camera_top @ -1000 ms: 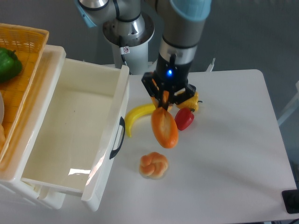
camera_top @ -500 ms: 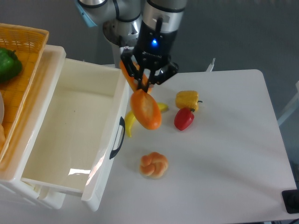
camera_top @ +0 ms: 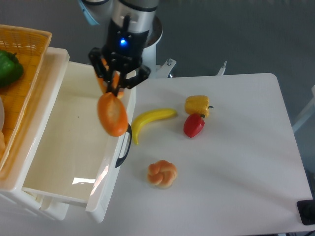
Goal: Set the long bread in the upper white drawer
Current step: 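Carry the held bread loaf up and over into the open white drawer, then lower the bread loaf into the drawer and open the gripper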
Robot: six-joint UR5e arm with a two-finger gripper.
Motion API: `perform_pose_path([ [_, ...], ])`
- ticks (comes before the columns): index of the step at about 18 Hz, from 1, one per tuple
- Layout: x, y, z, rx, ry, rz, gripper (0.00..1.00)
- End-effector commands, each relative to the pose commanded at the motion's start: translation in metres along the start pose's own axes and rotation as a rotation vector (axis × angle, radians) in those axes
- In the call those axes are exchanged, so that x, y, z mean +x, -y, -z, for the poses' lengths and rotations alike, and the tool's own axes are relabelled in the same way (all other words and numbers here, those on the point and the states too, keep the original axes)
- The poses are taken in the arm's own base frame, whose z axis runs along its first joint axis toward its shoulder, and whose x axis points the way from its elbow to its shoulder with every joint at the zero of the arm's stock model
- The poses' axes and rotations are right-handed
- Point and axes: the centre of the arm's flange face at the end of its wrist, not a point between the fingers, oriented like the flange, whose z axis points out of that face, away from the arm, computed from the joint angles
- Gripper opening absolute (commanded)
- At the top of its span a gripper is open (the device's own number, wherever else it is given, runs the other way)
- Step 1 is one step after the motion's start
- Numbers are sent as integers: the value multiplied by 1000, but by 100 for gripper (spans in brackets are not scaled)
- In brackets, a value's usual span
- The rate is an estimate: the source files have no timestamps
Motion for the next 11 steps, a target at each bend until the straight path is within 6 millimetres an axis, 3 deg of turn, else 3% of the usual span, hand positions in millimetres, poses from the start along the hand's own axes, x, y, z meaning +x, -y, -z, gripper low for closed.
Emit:
perform_pose_path([
  [6, 10, 19, -28, 17, -1, -12, 0],
  [11, 9, 24, -48, -11, -12, -24, 0],
])
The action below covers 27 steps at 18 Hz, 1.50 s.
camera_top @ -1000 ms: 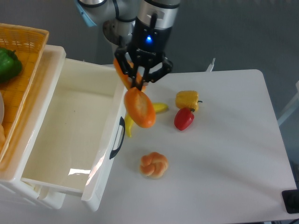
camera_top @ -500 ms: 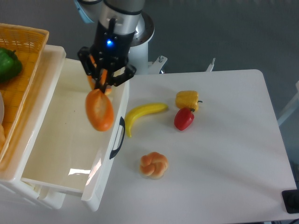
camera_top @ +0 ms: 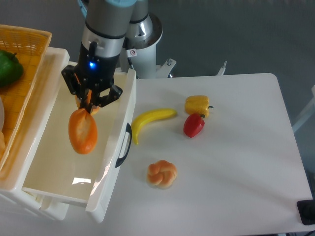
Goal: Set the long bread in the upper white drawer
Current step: 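Lower the bread loaf into the drawer and open the gripper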
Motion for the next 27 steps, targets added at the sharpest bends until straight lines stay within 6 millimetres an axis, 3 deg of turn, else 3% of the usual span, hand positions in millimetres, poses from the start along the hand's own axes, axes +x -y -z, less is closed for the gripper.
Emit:
perform_pose_path([
  [5, 3, 4, -14, -17, -11, -16, 3],
  [6, 5, 6, -18, -17, -12, -22, 9],
  [9, 4, 9, -24, -14, -12, -30, 45],
  [10, 4, 9, -24, -12, -9, -32, 53],
  [15, 0, 11, -29, -7, -6, -67, 67],
  [27, -2, 12, -28, -7, 0, -85, 76],
])
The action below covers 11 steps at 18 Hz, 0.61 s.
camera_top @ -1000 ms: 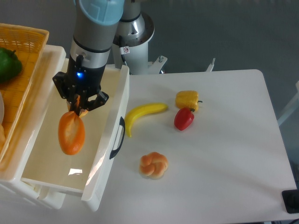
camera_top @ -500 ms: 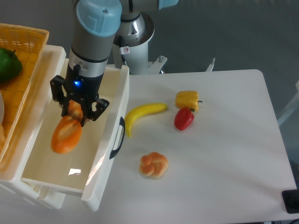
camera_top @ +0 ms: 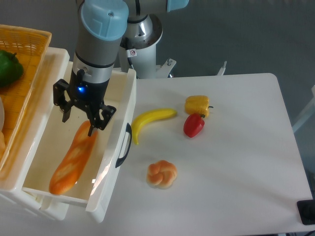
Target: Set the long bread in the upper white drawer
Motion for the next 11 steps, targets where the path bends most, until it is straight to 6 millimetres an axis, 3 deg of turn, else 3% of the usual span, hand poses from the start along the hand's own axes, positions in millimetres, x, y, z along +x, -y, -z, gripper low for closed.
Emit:
perform_pose_path([
  [3, -17, -6, 9, -11, 42, 14, 77],
  [4, -26, -9, 14, -13, 58, 27, 82],
  [5, -30, -11, 15, -12, 62, 34, 96],
  [6, -36, -13, 19, -11, 76, 42, 100],
  [11, -62, -26, 34, -7, 115, 87, 100],
])
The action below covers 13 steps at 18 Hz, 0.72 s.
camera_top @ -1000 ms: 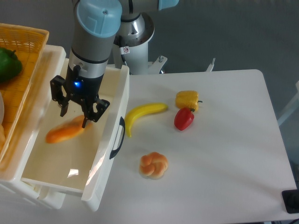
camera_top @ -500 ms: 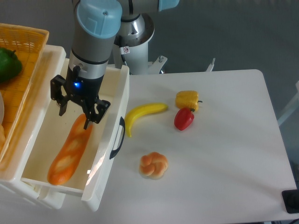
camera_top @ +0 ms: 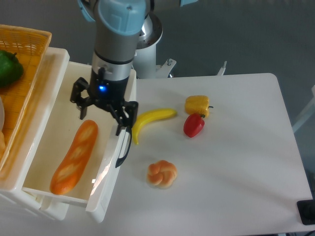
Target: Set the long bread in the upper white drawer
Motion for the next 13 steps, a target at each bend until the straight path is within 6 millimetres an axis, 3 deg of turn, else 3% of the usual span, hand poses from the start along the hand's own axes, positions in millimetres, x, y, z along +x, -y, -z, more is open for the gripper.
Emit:
perform_pose_path([
  [5, -10, -2, 8, 9, 14, 15, 100],
  [9, -35, -9, 18, -18, 125, -11, 100],
  [13, -47, -17, 8, -106, 201, -26, 100],
])
